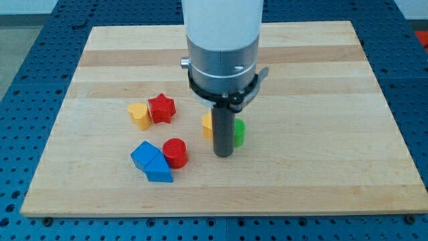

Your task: Slide the green circle slightly up

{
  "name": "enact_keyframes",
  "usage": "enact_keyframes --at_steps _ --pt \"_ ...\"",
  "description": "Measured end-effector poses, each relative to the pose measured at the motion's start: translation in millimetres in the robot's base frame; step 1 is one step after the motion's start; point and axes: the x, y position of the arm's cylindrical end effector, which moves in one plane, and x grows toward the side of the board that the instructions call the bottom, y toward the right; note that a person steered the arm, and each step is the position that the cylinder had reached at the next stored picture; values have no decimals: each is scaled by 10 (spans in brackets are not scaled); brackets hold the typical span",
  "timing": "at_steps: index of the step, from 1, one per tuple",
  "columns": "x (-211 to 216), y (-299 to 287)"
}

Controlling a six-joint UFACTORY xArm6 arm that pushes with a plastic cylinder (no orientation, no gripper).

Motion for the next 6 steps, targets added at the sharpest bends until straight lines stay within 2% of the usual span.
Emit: enact_keyframes --at_steps 2,3,5,6 --pt "-570 15" --pt "-656 71" --pt "-372 79" --pt "-411 361"
